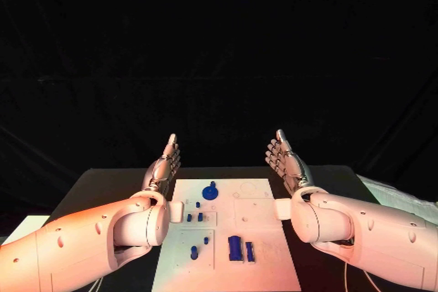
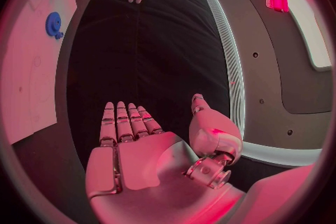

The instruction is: Assemble the parts on the task board

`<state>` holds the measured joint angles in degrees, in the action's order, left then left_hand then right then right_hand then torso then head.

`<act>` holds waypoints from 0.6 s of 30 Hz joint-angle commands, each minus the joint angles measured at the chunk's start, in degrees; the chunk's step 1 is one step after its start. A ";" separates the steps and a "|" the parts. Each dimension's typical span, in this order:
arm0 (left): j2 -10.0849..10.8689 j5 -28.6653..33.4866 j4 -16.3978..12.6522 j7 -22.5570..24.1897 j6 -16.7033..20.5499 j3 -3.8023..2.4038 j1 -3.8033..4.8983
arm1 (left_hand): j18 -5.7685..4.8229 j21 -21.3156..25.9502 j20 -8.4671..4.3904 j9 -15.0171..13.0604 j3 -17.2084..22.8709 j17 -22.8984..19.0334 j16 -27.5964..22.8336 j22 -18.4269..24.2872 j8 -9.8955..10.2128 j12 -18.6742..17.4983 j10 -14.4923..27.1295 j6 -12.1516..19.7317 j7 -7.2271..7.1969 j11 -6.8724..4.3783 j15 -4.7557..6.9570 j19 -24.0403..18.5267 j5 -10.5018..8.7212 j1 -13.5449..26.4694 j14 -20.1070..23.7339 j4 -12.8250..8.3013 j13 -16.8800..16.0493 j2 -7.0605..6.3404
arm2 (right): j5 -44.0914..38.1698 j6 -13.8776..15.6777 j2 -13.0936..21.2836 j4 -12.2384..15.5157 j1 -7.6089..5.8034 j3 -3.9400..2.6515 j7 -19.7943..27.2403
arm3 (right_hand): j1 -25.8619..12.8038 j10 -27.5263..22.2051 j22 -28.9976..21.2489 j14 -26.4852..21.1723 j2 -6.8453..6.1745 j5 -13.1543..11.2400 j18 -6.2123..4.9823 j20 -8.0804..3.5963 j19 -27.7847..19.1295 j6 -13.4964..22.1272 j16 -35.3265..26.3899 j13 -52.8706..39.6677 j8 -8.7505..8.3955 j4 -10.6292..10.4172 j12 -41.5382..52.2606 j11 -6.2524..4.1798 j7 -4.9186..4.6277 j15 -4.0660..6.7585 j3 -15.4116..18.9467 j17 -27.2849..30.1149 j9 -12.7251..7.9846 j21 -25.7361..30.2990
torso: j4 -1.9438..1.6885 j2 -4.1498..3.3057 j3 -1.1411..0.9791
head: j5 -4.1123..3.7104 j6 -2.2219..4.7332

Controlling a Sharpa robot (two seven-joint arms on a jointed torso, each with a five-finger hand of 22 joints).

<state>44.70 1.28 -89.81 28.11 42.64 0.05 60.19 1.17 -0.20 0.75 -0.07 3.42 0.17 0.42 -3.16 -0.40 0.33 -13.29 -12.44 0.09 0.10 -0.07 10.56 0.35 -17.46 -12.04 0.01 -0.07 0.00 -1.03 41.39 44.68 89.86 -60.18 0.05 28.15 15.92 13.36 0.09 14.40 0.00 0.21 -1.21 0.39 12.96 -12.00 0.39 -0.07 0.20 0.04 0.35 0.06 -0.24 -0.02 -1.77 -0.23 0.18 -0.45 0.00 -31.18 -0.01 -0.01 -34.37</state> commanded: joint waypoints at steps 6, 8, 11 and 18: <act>-0.01 -1.28 -0.15 1.68 1.47 -0.05 -0.03 | -1.17 0.20 -0.75 0.07 -3.42 -0.17 -0.42 3.16 0.40 -0.33 5.99 5.62 -0.09 -0.10 0.07 -4.78 -0.35 7.85 5.41 -0.01 0.07 0.00 | 1.03 2.73 0.01 0.09 0.02 -0.05 1.64 | -7.19 -6.02 -0.09 -6.48 0.00 -0.21 1.21 -0.39 -5.84 5.42 -0.39 0.07 -0.20 -0.04 -0.35 -0.06 0.24 0.02 1.77 0.23 -0.18 0.45 | 0.00 0.00 0.01 | 0.01 -0.01; -0.01 -1.28 -0.15 1.68 1.47 -0.05 -0.03 | -1.17 0.20 -0.75 0.07 -3.42 -0.17 -0.42 3.16 0.40 -0.33 6.55 6.12 -0.09 -0.10 0.07 -5.21 -0.35 8.59 5.95 -0.01 0.07 0.00 | 1.03 2.73 0.01 0.09 0.02 -0.05 1.64 | -7.70 -6.51 -0.09 -7.04 0.00 -0.21 1.21 -0.39 -6.30 5.84 -0.39 0.07 -0.20 -0.04 -0.35 -0.06 0.24 0.02 1.77 0.23 -0.18 0.45 | 0.00 0.00 0.01 | 0.01 -0.01; -0.01 -1.28 -0.15 1.68 1.47 -0.05 -0.03 | -1.17 0.20 -0.75 0.07 -3.42 -0.17 -0.42 3.16 0.40 -0.33 7.38 6.88 -0.09 -0.10 0.07 -5.81 -0.35 9.70 6.61 -0.01 0.07 0.00 | 1.03 2.73 0.01 0.09 0.02 -0.05 1.64 | -8.87 -7.46 -0.09 -8.06 0.00 -0.21 1.21 -0.39 -7.22 6.70 -0.39 0.07 -0.20 -0.04 -0.35 -0.06 0.24 0.02 1.77 0.23 -0.18 0.45 | 0.00 0.00 0.01 | 0.01 -0.01; -0.01 -1.28 -0.15 1.68 1.47 -0.05 -0.03 | -1.17 0.20 -0.75 0.07 -3.42 -0.17 -0.42 3.16 0.40 -0.33 13.29 12.44 -0.09 -0.10 0.07 -10.56 -0.35 12.70 12.04 -0.01 0.07 0.00 | 1.03 2.73 0.01 0.09 0.02 -0.05 1.64 | -15.92 -13.36 -0.09 -14.40 0.00 -0.21 1.21 -0.39 -12.96 12.00 -0.39 0.07 -0.20 -0.04 -0.35 -0.06 0.24 0.02 1.77 0.23 -0.18 0.45 | 0.00 0.00 0.01 | 0.01 -0.01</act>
<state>44.71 0.80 -89.84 28.69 44.02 0.05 60.18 0.85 -0.21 0.01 -0.09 0.17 0.06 0.21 -0.07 -0.18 0.34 -1.09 -1.04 0.00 -0.03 0.01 0.38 0.35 -4.53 -0.71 -0.02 -0.08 0.02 0.09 43.78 44.70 89.90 -60.17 0.05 29.04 0.46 0.28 0.06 0.29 0.00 0.20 -0.34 0.01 0.27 -0.21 0.39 -0.09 0.20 -0.08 0.35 -0.03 0.02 0.01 -0.31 -0.07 0.05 -0.23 0.00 -31.18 0.00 -0.01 -34.37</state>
